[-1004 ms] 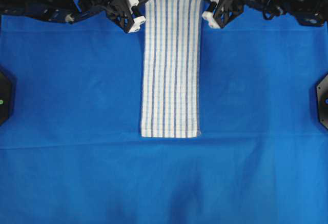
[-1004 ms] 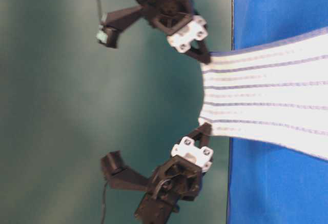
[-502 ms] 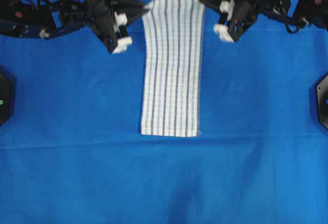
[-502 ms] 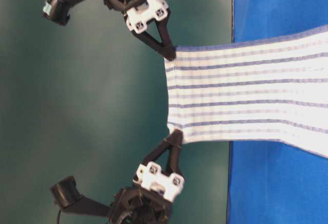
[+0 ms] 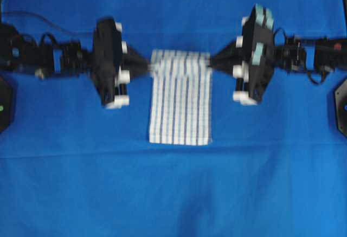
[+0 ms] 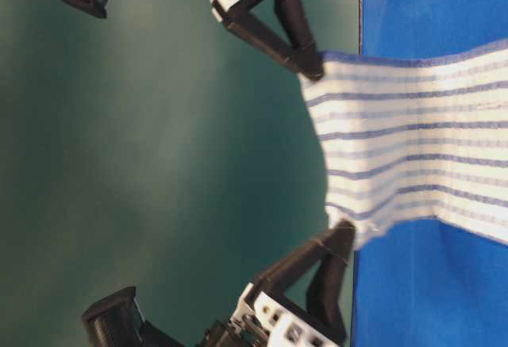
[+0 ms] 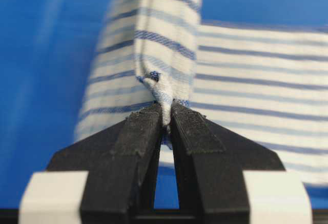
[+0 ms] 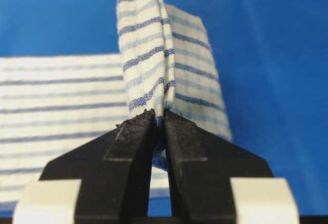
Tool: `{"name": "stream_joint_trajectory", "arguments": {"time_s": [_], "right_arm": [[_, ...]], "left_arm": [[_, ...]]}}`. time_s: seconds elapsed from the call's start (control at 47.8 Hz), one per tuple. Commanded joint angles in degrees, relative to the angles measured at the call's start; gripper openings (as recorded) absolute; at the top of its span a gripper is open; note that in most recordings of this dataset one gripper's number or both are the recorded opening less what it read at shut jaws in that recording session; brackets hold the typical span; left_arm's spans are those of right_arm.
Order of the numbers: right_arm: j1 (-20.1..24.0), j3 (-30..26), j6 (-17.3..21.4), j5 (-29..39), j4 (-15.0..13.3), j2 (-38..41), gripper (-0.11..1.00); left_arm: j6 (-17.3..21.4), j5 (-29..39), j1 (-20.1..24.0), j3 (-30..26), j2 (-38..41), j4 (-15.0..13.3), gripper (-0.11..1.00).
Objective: Fold a vertical towel.
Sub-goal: 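Carry the top edge down toward the bottom edge with both grippers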
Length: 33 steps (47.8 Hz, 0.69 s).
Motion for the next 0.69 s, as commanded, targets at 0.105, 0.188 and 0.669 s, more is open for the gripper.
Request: {"name": "stream_joint_trajectory", "arguments": {"time_s": [0.105, 0.188, 0.669], "right_arm": [[4.9, 0.4, 0.2, -0.4, 3.8, 1.3, 0.08], [6.4, 0.4, 0.2, -0.5, 5.7, 3.1, 0.08], [13.0, -0.4, 0.2, -3.0, 12.9, 9.3, 0.08]], "left_arm": [[-3.3, 0.1, -5.7, -0.4, 1.4, -0.1, 0.04], [-4.7, 0.0, -7.0, -0.4, 3.3, 0.0, 0.04], [-5.8, -0.8, -11.8, -1.6, 6.9, -0.1, 0.04]]}}
